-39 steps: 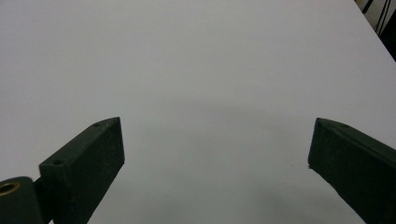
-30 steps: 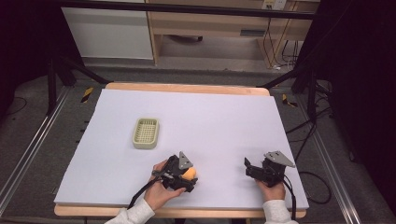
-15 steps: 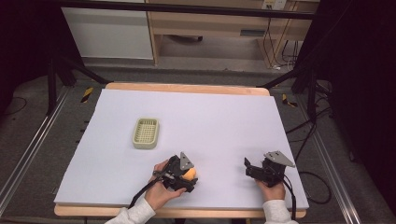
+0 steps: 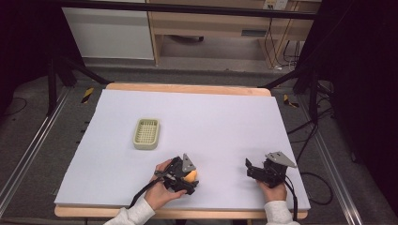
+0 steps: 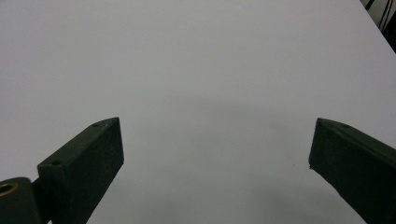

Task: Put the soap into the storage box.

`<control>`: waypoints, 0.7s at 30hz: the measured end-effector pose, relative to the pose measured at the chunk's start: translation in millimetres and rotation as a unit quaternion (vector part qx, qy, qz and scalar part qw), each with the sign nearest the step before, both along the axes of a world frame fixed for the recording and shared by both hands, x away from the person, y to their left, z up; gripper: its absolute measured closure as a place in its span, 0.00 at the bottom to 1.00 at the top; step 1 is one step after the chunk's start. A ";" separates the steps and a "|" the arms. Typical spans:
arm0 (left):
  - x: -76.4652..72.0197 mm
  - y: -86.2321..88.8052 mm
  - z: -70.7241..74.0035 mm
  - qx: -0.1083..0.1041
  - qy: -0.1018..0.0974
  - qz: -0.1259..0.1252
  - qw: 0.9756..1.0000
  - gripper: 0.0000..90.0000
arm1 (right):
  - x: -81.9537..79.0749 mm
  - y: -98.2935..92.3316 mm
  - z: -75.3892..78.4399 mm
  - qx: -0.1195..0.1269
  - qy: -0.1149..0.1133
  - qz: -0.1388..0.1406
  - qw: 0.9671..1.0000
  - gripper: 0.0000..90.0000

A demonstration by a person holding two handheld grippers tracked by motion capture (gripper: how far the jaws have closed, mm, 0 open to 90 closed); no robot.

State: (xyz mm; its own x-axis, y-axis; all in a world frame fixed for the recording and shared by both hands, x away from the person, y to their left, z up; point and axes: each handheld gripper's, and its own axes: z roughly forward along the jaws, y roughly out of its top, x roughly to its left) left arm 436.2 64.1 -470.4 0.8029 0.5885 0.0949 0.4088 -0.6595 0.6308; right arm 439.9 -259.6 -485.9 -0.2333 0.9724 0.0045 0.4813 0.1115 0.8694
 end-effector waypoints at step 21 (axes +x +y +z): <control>-1.7 6.0 14.1 -0.016 0.000 0.007 1.000 0.29 | 0.1 -0.4 -0.1 0.004 0.001 -0.001 1.000 0.04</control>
State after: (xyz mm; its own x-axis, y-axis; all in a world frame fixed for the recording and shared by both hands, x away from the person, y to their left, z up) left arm 434.5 70.1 -456.3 0.7943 0.6028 0.0753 0.4185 -0.6329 0.6513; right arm 440.0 -260.0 -486.0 -0.2314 0.9728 0.0117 0.4827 0.1044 0.8695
